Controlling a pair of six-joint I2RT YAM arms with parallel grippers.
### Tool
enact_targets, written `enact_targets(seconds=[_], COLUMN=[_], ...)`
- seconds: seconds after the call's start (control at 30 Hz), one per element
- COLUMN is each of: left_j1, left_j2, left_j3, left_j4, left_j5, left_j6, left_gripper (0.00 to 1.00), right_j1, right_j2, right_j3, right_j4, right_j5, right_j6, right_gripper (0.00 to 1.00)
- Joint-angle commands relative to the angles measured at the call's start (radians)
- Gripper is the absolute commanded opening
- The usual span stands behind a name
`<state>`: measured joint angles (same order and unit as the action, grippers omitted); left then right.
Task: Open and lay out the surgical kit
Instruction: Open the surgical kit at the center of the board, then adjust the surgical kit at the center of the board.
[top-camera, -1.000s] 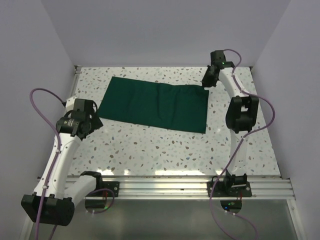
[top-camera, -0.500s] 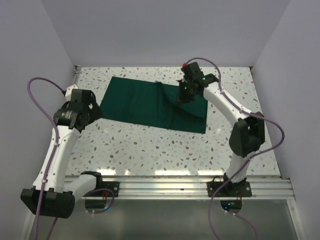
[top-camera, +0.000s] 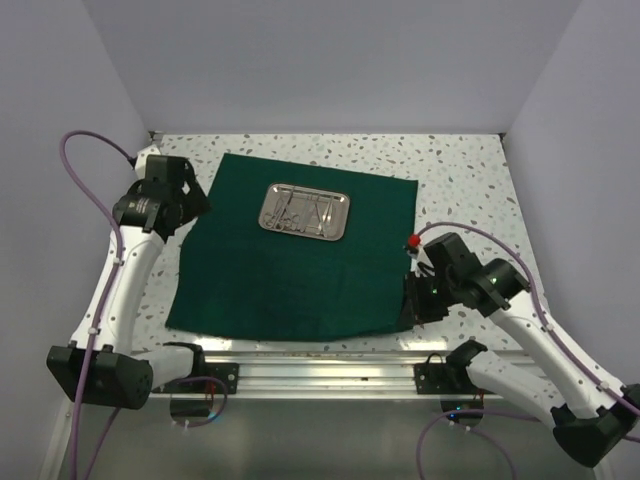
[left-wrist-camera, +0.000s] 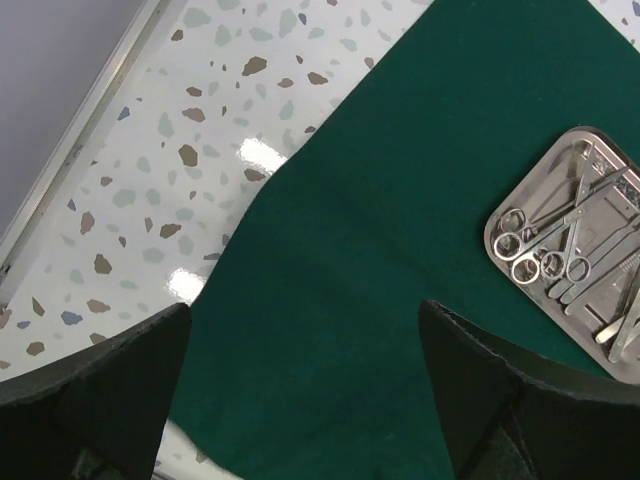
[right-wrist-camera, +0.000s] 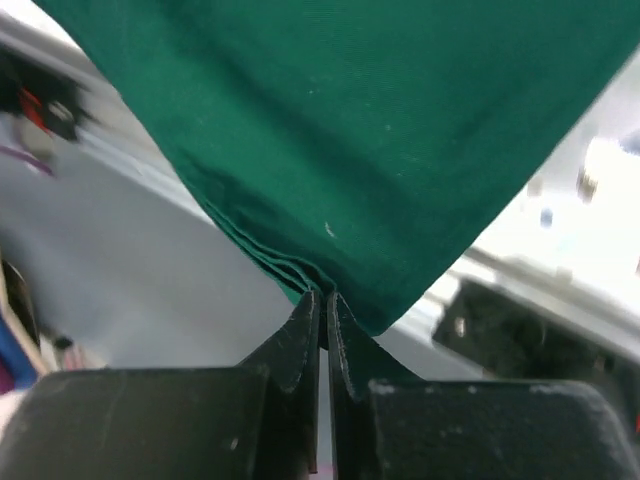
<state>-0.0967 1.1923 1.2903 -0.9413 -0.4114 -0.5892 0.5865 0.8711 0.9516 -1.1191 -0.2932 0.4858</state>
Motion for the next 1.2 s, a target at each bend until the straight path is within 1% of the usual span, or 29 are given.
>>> enact_targets(seconds=[0.0, 0.03, 0.07, 0.13, 0.17, 0.2, 0.27, 0.4, 0.43, 0.47, 0.5, 0.53, 0.57, 0.6, 0.63, 0.67, 0.7, 0.77, 0.8, 0.87, 0.93, 0.97, 1.17], left_j1=[0.005, 0.005, 0.005, 0.005, 0.005, 0.005, 0.005, 0.005, 0.005, 0.005, 0.006, 0.006, 0.006, 0.008, 0.009, 0.020, 0.026, 0.049, 0.058, 0.087, 0.097, 0.130, 0.170], left_j2=[0.026, 0.027, 0.032, 0.036, 0.041, 0.043, 0.043, 0.061, 0.079, 0.090, 0.102, 0.125, 0.138, 0.147, 0.170, 0.181, 0.197, 0.257, 0.303, 0.354, 0.415, 0.435, 0.601], left_j3=[0.021, 0.017, 0.014, 0.009, 0.007, 0.007, 0.007, -0.006, -0.009, -0.011, -0.008, -0.005, -0.005, -0.006, -0.003, 0.000, 0.009, 0.032, 0.052, 0.079, 0.101, 0.107, 0.158], left_j4=[0.045, 0.055, 0.058, 0.067, 0.067, 0.075, 0.081, 0.114, 0.121, 0.128, 0.130, 0.131, 0.140, 0.169, 0.185, 0.203, 0.237, 0.257, 0.274, 0.274, 0.295, 0.317, 0.343], left_j5=[0.000, 0.005, 0.013, 0.017, 0.016, 0.016, 0.016, 0.037, 0.048, 0.057, 0.062, 0.063, 0.063, 0.068, 0.080, 0.092, 0.109, 0.161, 0.178, 0.198, 0.226, 0.235, 0.266], left_j6=[0.014, 0.015, 0.015, 0.020, 0.026, 0.032, 0.049, 0.088, 0.104, 0.117, 0.124, 0.130, 0.150, 0.161, 0.172, 0.198, 0.216, 0.256, 0.270, 0.275, 0.266, 0.261, 0.258], left_gripper=[1.00, 1.00, 1.00, 1.00, 1.00, 1.00, 1.00, 1.00, 1.00, 1.00, 1.00, 1.00, 1.00, 1.00, 1.00, 1.00, 1.00, 1.00, 1.00, 1.00, 1.00, 1.00, 1.00], right_j1=[0.001, 0.001, 0.001, -0.001, -0.001, -0.001, -0.002, -0.020, -0.081, -0.126, -0.217, -0.256, -0.287, -0.331, -0.349, -0.364, -0.390, -0.416, -0.441, -0.464, -0.482, -0.494, -0.504], right_j2=[0.008, 0.019, 0.023, 0.032, 0.042, 0.054, 0.133, 0.314, 0.404, 0.460, 0.506, 0.549, 0.637, 0.676, 0.722, 0.761, 0.837, 0.899, 0.955, 1.011, 1.100, 1.159, 1.313], right_j3=[-0.060, -0.059, -0.054, -0.024, 0.010, 0.033, 0.120, 0.249, 0.272, 0.307, 0.326, 0.346, 0.392, 0.423, 0.458, 0.531, 0.570, 0.666, 0.690, 0.748, 0.789, 0.837, 0.955], right_j4=[-0.164, -0.182, -0.208, -0.211, -0.197, -0.194, -0.173, -0.044, -0.024, 0.017, 0.036, 0.054, 0.094, 0.107, 0.111, 0.114, 0.108, 0.108, 0.116, 0.136, 0.137, 0.121, 0.110], right_j5=[-0.057, -0.040, 0.021, 0.061, 0.127, 0.172, 0.238, 0.291, 0.286, 0.264, 0.231, 0.223, 0.230, 0.248, 0.291, 0.314, 0.343, 0.390, 0.399, 0.391, 0.396, 0.396, 0.367], right_j6=[-0.024, -0.033, -0.038, -0.021, -0.015, 0.026, 0.062, 0.106, 0.096, 0.083, 0.065, 0.057, 0.047, 0.028, 0.017, 0.008, -0.006, -0.018, -0.021, -0.026, -0.027, -0.027, -0.018], right_gripper=[0.45, 0.73, 0.98, 0.98, 0.98, 0.98, 0.99, 0.98, 0.98, 0.99, 0.98, 0.98, 0.98, 0.98, 0.98, 0.98, 0.98, 0.97, 0.97, 0.94, 0.91, 0.88, 0.82])
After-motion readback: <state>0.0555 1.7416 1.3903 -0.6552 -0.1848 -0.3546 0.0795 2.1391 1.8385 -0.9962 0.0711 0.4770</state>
